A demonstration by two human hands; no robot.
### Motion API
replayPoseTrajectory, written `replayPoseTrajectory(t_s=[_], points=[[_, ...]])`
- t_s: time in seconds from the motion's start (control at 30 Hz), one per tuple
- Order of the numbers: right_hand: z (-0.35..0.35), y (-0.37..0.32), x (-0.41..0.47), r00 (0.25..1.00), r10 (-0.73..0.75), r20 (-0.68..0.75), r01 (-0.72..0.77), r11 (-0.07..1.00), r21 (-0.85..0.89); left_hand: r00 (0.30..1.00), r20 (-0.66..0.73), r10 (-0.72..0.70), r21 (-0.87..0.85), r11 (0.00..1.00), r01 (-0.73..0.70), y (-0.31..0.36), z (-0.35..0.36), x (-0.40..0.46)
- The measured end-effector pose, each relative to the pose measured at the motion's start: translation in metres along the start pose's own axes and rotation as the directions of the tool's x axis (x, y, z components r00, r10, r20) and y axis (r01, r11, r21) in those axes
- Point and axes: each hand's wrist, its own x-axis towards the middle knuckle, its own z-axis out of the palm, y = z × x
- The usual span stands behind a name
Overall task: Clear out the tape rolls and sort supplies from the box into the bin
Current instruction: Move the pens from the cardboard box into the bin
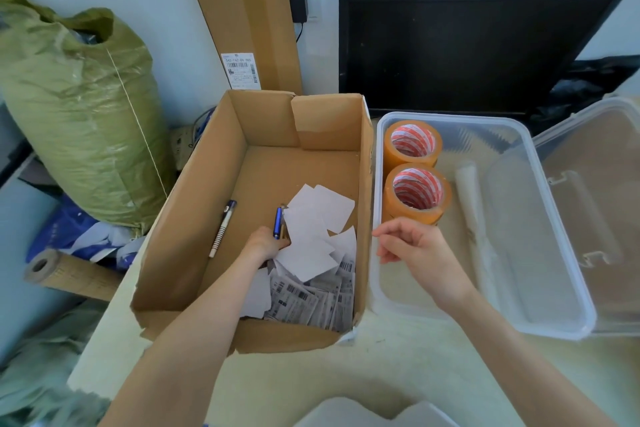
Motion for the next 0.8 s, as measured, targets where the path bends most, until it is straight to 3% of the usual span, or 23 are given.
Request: replayPoseTrajectory(t_s=[0.07,0.17,0.27,0.33,0.43,0.53,0.67,0.8], points=[[-0.001,-0.001,0.000,1.000,-0.002,-0.002,0.002,1.000,0.012,1.000,-0.011,0.008,-0.125,0.992,-0.009,-0.004,-0.008,-0.001],[-0.003,-0.006,0.002,1.000,-0.014,-0.018,0.015,0.999,0.033,0.986,-0.154,0.060,-0.275,0.956,-0.101,-0.004,-0.027,-0.010],[-0.002,-0.014,0.005,0.998,-0.051,-0.045,0.053,0.998,0.042,0.927,-0.332,0.174,-0.219,0.942,-0.256,0.009,-0.054,-0.032],[-0.002,-0.021,0.008,0.994,-0.093,-0.062,0.095,0.995,0.025,0.899,-0.343,0.272,-0.178,0.921,-0.346,0.022,-0.071,-0.054],[0.001,-0.033,0.012,0.982,-0.185,-0.050,0.183,0.982,-0.046,0.911,-0.210,0.355,-0.154,0.908,-0.390,0.042,-0.084,-0.089],[0.005,-0.041,0.020,0.970,-0.242,-0.001,0.241,0.963,-0.118,0.911,0.029,0.411,-0.254,0.885,-0.391,0.062,-0.086,-0.124],[0.004,-0.051,0.030,0.972,-0.220,0.086,0.230,0.964,-0.134,0.812,0.282,0.511,-0.242,0.857,-0.455,0.078,-0.086,-0.149],[-0.003,-0.059,0.032,0.980,-0.138,0.141,0.138,0.990,0.011,0.745,0.384,0.546,-0.197,0.836,-0.511,0.091,-0.080,-0.157]])
